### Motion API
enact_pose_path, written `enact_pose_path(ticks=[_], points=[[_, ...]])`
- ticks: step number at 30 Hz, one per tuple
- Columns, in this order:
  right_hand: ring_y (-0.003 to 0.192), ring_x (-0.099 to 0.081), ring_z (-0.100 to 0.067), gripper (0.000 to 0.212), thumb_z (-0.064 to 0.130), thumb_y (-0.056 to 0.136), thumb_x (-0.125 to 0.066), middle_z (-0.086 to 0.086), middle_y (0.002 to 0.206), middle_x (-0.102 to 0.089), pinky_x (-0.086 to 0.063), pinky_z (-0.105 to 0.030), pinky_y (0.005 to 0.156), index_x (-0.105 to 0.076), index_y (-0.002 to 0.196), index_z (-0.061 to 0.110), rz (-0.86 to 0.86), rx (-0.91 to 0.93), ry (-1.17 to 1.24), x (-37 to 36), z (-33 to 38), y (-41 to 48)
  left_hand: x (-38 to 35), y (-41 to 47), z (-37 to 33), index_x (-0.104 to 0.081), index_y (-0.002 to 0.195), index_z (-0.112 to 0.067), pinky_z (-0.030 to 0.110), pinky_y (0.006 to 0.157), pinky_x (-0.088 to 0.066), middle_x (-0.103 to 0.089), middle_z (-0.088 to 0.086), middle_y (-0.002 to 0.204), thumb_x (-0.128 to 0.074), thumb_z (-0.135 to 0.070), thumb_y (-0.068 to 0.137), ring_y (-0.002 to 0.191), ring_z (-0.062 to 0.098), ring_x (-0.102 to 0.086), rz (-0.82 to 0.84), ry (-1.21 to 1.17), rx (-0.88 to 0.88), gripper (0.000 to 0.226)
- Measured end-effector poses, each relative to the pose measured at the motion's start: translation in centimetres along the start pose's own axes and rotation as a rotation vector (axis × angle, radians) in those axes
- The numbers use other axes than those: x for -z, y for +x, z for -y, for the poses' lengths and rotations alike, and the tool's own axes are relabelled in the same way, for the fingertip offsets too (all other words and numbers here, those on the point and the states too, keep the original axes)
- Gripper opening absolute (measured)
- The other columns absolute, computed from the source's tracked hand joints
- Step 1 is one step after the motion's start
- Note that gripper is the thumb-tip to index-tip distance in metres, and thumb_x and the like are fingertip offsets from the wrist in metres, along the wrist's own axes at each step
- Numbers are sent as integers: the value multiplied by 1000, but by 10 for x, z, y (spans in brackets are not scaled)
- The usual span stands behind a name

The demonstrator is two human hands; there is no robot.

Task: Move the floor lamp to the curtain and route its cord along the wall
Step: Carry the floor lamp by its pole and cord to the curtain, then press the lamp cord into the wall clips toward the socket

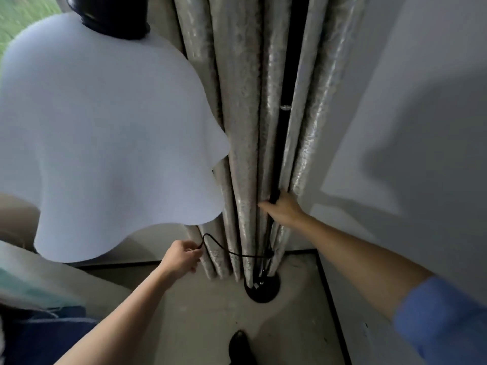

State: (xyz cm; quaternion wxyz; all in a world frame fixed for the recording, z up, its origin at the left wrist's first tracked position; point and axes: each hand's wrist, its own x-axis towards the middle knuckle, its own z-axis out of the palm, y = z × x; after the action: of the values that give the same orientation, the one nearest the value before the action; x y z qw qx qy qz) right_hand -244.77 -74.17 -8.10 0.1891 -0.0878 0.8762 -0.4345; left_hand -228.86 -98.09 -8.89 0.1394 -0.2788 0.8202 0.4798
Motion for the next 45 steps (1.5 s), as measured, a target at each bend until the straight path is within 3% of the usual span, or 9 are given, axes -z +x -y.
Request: enact_pose_path(ticks=[3, 10, 15, 19, 24, 28, 32, 39, 45], points=[[94, -66, -23, 41, 44, 82, -67, -3, 101, -68, -49, -28, 73, -67, 111, 15, 76, -32, -71, 2, -13, -12, -11, -22, 6, -63, 69, -4, 17, 34, -32, -48, -5, 33, -54, -16, 91, 30, 14, -39, -23, -97, 25, 26], [102, -63, -24, 35, 27, 79, -77, -6, 108, -66, -49, -31, 87, -67, 110, 11, 20, -183, -79, 9, -63, -58, -20, -28, 22, -64, 71, -6, 26, 44, -41, -36, 2, 48, -49, -18, 95, 38, 15, -35, 118, 1, 35, 31], [98, -63, -19, 28, 24, 82, -74, -7, 113, -70, -42, -19, 75, -71, 107, 13, -194, -368, -4, 15, -106, -113, -42, -14, 30, -59, 72, -5, 26, 40, -40, -37, 4, 47, -45, -13, 95, 32, 16, -34, 251, 115, 16, 28], [102, -61, -23, 35, 29, 85, -69, -6, 115, -65, -42, -24, 77, -66, 116, 12, -276, -567, 41, -16, -132, -176, -56, -12, 37, -59, 73, -6, 25, 37, -42, -39, 4, 46, -44, -11, 94, 32, 17, -38, 392, 239, -68, 26], [88, -61, -17, 21, 35, 86, -67, 1, 100, -65, -46, -26, 71, -66, 102, 22, -362, -718, 116, -73, -151, -251, -84, -10, 38, -58, 74, -4, 27, 44, -39, -44, 7, 47, -38, -2, 92, 37, 19, -39, 569, 310, -118, 28], [93, -67, -21, 20, 34, 88, -64, 0, 104, -71, -52, -29, 79, -69, 103, 22, -446, -799, 77, -93, -168, -298, -136, -16, 27, -57, 76, -4, 22, 39, -33, -49, 4, 39, -39, -9, 94, 32, 16, -41, 646, 380, -168, 27], [90, -66, -19, 20, 32, 90, -60, -1, 103, -73, -45, -24, 69, -69, 103, 21, -461, -840, 64, -107, -204, -325, -202, -26, 26, -59, 74, -2, 26, 46, -43, -55, 10, 52, -44, -10, 95, 42, 18, -50, 721, 366, -175, 27], [97, -66, -22, 24, 31, 89, -60, -4, 108, -72, -50, -27, 78, -69, 109, 20, -437, -912, 107, -147, -320, -326, -333, 3, 62, -59, 55, -15, 28, 54, -40, -51, -1, 45, -56, -14, 89, 50, 16, -48, 744, 371, -165, 35], [92, -67, -20, 23, 34, 89, -60, 0, 105, -72, -50, -27, 77, -65, 110, 26, -449, -960, 123, -191, -426, -300, -428, 64, 117, -59, 67, -10, 29, 59, -44, -60, 7, 61, -59, -17, 89, 58, 18, -53, 789, 314, -154, 23]])
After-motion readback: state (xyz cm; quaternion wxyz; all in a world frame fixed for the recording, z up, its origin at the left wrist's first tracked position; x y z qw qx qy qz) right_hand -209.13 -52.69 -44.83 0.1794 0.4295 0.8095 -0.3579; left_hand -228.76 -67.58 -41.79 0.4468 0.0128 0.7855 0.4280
